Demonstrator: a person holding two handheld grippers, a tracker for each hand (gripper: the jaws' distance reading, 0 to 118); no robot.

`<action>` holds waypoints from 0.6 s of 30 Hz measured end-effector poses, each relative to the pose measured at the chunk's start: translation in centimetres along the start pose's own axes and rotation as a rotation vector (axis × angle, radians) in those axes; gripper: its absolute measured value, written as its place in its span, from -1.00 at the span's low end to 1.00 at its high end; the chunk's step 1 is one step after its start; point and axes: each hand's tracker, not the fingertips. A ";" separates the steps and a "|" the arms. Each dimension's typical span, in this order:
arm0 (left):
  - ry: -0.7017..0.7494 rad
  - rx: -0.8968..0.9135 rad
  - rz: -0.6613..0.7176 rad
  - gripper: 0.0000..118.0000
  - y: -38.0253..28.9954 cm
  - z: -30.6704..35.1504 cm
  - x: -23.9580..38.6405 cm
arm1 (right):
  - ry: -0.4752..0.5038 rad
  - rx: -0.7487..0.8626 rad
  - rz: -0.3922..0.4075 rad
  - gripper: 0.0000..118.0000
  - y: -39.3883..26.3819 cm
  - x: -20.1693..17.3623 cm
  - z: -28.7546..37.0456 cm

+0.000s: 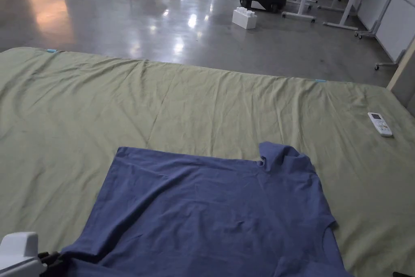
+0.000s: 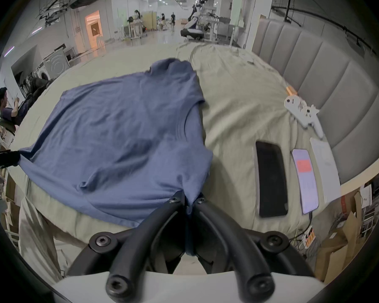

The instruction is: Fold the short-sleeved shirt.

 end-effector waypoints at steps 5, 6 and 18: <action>0.009 0.058 -0.005 -0.87 3.7 -1.2 1.2 | -0.020 0.043 0.010 -0.91 4.5 0.0 -1.3; 0.019 0.063 -0.003 -0.87 4.6 -1.6 1.4 | -0.021 0.043 0.009 -0.91 5.4 0.1 -1.8; 0.073 -0.045 -0.050 -0.87 11.6 -11.3 3.3 | -0.078 -0.020 0.006 -0.91 14.1 -0.1 -11.7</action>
